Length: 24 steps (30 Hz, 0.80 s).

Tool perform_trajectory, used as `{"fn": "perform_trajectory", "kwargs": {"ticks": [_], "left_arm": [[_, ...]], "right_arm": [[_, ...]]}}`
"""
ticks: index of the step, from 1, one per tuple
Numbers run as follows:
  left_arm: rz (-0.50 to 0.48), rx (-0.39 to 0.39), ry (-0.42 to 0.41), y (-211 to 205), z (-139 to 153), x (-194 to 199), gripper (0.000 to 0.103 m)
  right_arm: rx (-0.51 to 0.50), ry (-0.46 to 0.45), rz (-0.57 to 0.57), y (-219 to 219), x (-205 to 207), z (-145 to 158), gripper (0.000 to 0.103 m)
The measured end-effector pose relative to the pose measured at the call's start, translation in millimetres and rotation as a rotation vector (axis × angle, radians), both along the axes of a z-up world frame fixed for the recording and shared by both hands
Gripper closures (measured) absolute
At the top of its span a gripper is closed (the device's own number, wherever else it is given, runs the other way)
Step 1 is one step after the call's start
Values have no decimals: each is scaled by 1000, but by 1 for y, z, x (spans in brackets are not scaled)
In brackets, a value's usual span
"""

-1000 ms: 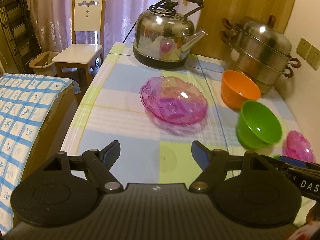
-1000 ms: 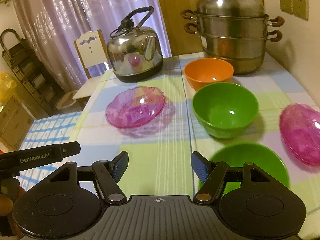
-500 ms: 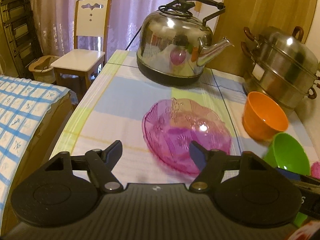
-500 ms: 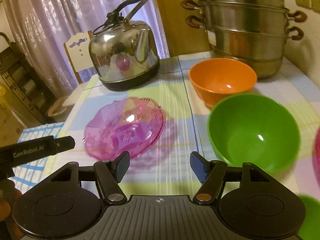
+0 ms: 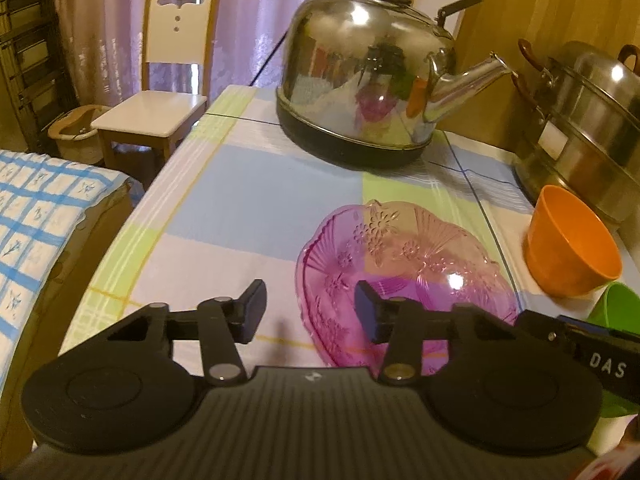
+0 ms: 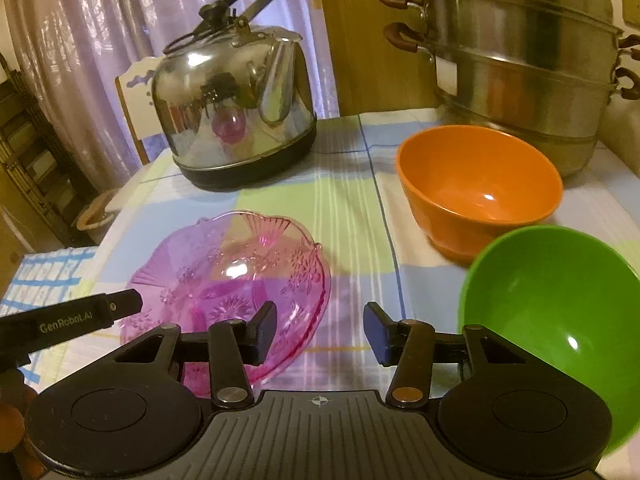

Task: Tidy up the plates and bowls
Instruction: 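Close both grippers on the rim of the pink plate near the kettle, then lift the pink plate with both grippers and carry it toward the plate stack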

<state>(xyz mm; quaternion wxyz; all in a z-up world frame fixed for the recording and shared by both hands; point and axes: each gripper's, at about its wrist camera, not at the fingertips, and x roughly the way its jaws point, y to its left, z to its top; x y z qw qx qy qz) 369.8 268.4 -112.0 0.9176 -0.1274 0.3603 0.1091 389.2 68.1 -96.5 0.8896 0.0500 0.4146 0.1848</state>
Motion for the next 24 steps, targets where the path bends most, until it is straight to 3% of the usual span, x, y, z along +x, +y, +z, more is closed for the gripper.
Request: {"fn": "perform_trajectory", "kwargs": {"ticks": [9,18,20,24], "left_arm": [[-11,10,5,3,-11,15,76],[-16,31,24,1,-13,18,93],[-19,27,28,0,-13,17,93],[-31,34,45,-3,-10,14,94]], "right_arm": [[-54,40,15,11,18,-23,64],[-36,63,25,11,20,-29,83],[-35,64,26,11,20,-28,89],[-35,72,23,10,18,-27,89]]}}
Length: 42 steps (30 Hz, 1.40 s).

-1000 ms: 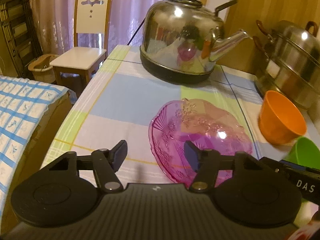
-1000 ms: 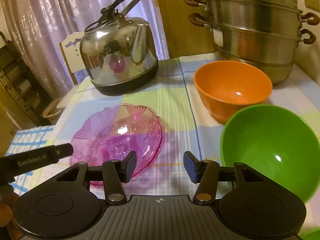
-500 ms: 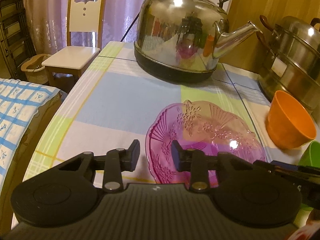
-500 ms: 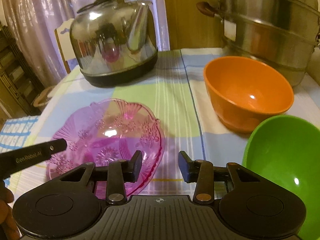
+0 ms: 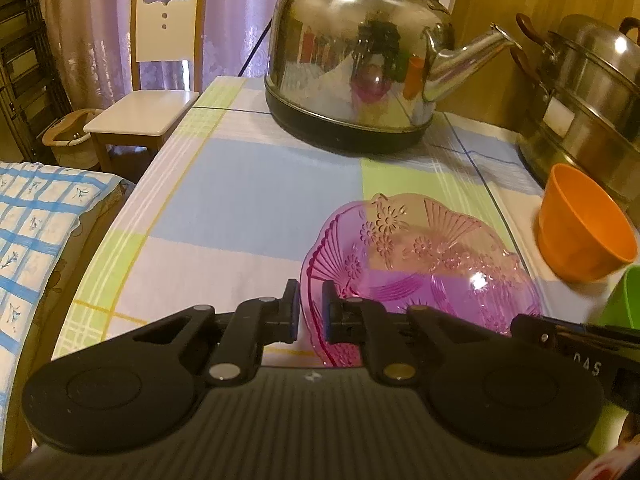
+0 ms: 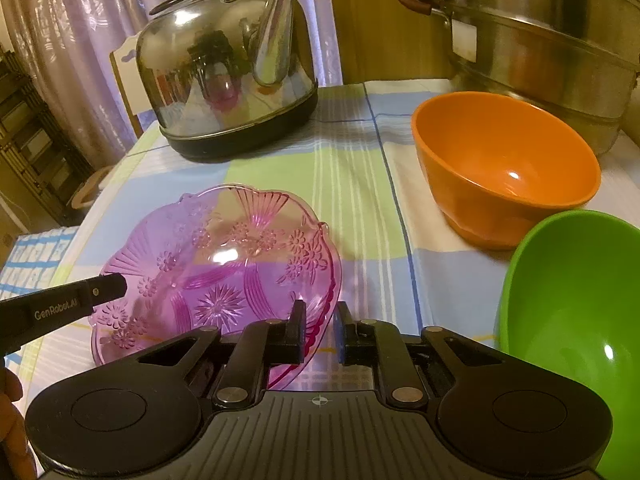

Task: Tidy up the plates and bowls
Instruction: 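Lift the pink plate with both grippers and carry it toward the plate stack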

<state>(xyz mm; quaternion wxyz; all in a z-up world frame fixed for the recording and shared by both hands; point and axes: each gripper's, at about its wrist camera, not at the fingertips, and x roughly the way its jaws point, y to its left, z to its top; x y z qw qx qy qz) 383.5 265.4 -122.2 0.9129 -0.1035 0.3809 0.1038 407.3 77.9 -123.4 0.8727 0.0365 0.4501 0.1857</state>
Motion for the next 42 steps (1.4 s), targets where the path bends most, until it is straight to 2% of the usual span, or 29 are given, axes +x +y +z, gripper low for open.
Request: {"fn": "perform_trajectory", "kwargs": {"ticks": [7,13,29,35,42], "left_arm": [[-20,15,15,-8,14,-17,94],[-40,28,9,-26,36,-50,94],[-126,65,-46,-111,121,-162,94],[-150,49,-55,-143,136,-197,93],[-195,46,-60,-181,142,-223,93]], "right_arm": [[11,5,16,-10,-15,13,89],[28,3,16,-30,-44,33,90],[54,-55,-53,-114,-161,124,90],[66,-62,-87,-152,-198,147,90],[54,-75,-129,-189,-230,159,90]]}}
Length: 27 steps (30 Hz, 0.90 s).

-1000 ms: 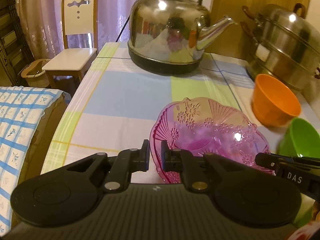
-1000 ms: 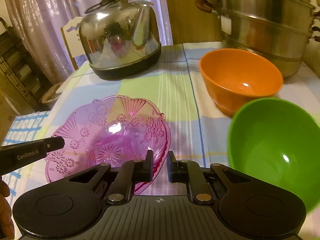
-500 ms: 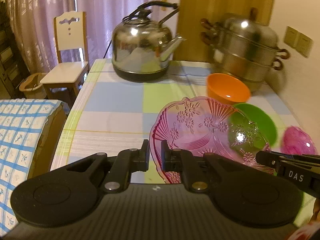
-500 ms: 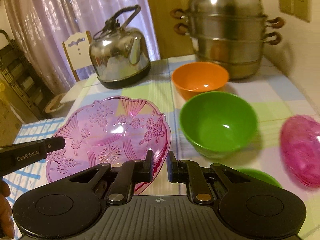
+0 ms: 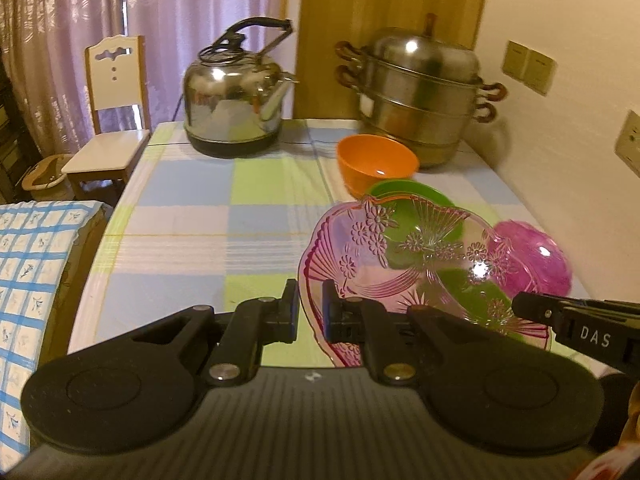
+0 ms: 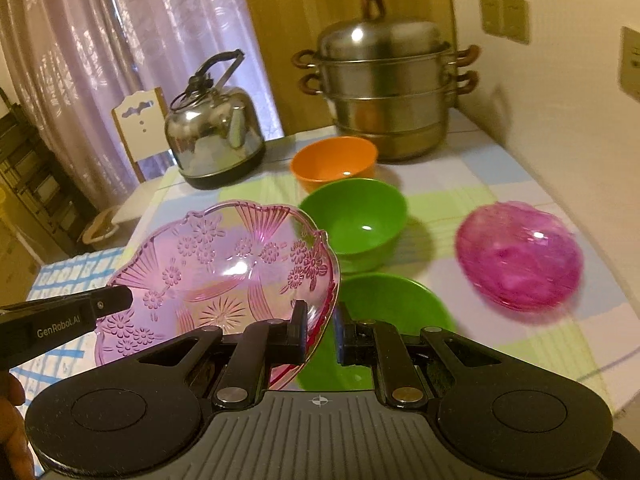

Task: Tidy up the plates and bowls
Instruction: 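Lift the pink plate with both grippers and carry it toward the plate stack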

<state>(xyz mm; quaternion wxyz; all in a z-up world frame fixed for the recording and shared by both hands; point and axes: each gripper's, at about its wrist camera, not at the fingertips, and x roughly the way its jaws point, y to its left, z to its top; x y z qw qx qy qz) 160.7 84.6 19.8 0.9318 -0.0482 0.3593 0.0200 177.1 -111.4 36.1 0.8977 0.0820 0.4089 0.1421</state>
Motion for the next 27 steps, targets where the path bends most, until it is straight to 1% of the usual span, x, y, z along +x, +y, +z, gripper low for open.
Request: {"fn": "perform_trajectory", "kwargs": {"ticks": [5,12,20,27], "left_arm": [[-55,2,2,-30,1,-6,93],[-141,13,-1,-77,3,-3,93],[-213,-5,-1,-120,3,6,93],[-249,-3,4,-144,4,14,93]], "right_arm": [[-10,0,-38,-29,-15,2,90],[-29,4,-108,-75,-32,4,90],[-42,-3,-176,-119,-37,9,90],[-29,-1,-222,-144,-37,11,90]]}}
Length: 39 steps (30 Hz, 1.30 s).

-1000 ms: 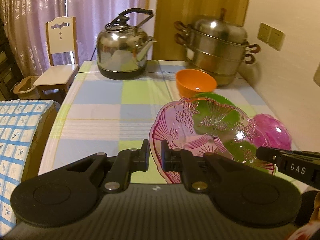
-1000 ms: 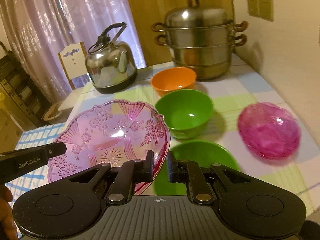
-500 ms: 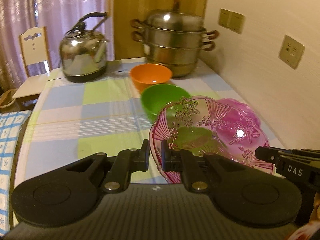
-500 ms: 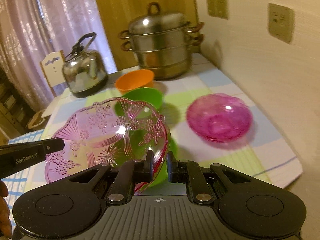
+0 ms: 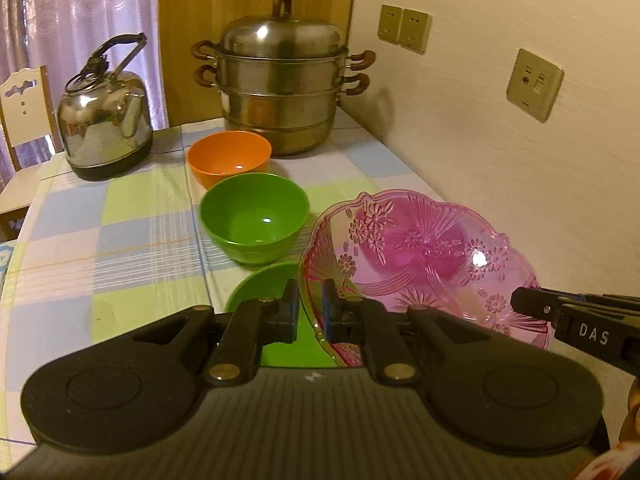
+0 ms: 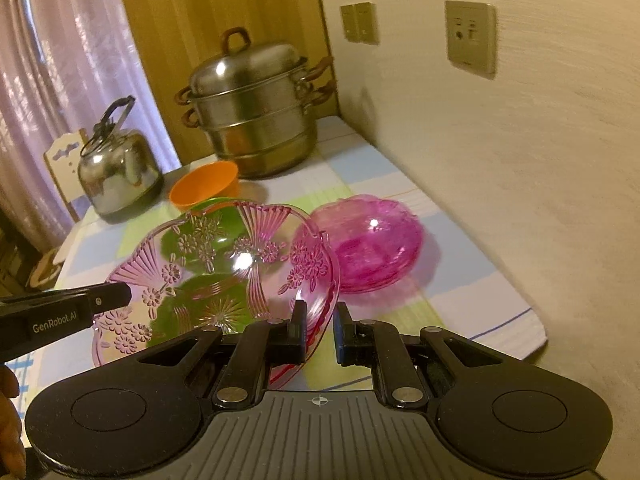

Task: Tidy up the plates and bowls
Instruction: 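Lift the pink plate with both grippers and carry it toward the plate stack, then lower the held plate onto the pink plate stack and open both grippers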

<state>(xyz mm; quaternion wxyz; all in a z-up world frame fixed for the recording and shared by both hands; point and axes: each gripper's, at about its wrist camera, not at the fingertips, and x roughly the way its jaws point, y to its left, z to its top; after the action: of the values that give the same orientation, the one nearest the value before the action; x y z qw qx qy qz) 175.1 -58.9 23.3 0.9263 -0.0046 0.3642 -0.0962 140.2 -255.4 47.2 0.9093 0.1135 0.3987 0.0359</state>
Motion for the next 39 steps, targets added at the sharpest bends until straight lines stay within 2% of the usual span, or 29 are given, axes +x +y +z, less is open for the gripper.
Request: {"fn": "perform_trajectory", "kwargs": {"ticks": [26,39], "left_arm": [[-65,18,36,-43,-14,22,93],[-98,33,67,-64,-34,62,93]], "right_arm": [[14,27,-76,-42,13,-14,90],[1,65,-94,-57,42,-36,90]]}}
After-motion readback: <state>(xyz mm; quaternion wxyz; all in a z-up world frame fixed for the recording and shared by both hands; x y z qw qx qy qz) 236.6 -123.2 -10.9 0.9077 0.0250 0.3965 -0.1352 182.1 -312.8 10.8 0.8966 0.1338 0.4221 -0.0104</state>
